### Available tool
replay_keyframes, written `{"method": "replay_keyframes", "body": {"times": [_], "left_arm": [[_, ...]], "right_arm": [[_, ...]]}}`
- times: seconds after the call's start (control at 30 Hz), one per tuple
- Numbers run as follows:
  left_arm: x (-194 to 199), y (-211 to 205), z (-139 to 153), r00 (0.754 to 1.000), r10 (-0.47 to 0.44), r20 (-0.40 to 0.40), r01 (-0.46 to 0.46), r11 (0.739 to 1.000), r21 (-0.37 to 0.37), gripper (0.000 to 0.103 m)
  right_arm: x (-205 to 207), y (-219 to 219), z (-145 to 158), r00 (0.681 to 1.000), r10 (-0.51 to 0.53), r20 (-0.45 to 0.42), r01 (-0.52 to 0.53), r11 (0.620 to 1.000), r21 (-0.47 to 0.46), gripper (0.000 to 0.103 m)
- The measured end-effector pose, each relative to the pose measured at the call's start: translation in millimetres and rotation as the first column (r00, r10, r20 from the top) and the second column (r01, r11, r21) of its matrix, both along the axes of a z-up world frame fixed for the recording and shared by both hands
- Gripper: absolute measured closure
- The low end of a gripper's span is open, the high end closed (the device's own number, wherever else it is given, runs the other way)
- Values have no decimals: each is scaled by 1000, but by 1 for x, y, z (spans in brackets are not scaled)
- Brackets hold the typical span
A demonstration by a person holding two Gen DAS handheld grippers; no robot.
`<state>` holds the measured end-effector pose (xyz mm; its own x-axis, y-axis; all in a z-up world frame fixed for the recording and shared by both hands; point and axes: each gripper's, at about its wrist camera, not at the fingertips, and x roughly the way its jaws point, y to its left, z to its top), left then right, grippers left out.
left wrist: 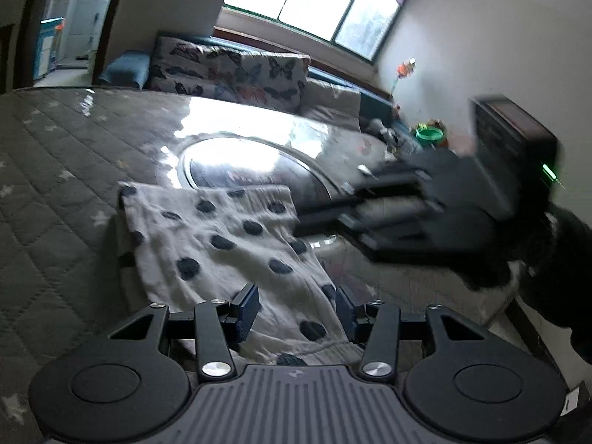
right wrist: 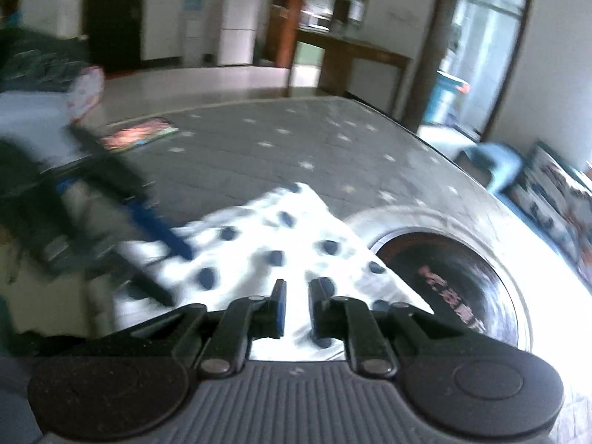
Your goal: Fold clothes
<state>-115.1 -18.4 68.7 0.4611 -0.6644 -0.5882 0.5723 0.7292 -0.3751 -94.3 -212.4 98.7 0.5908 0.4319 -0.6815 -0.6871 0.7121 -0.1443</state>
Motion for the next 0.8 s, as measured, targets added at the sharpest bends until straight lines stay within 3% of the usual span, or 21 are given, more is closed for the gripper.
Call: {"method": "replay_keyframes", "body": {"times": [0.3, 0.5, 0.63, 0.8], "left_arm": [[-4, -1, -11, 999, -15, -36, 15, 1000, 1, 53], [-6, 1, -15, 999, -14, -50, 14, 1000, 0, 53], [-10, 0, -16, 999, -13, -50, 12, 1000, -6, 52], [-12, 2, -16, 998, -9, -54, 8, 1000, -13, 52]], "right_arm": [[70, -12, -42, 975, -204, -86, 207, 978, 22, 88], [90, -21, -49, 959, -272, -82, 274, 961, 20, 88], [88, -12, -37, 970, -233, -71, 237, 971, 45, 88], [79, 18, -27, 990, -91, -111, 102, 990, 94, 87]]}}
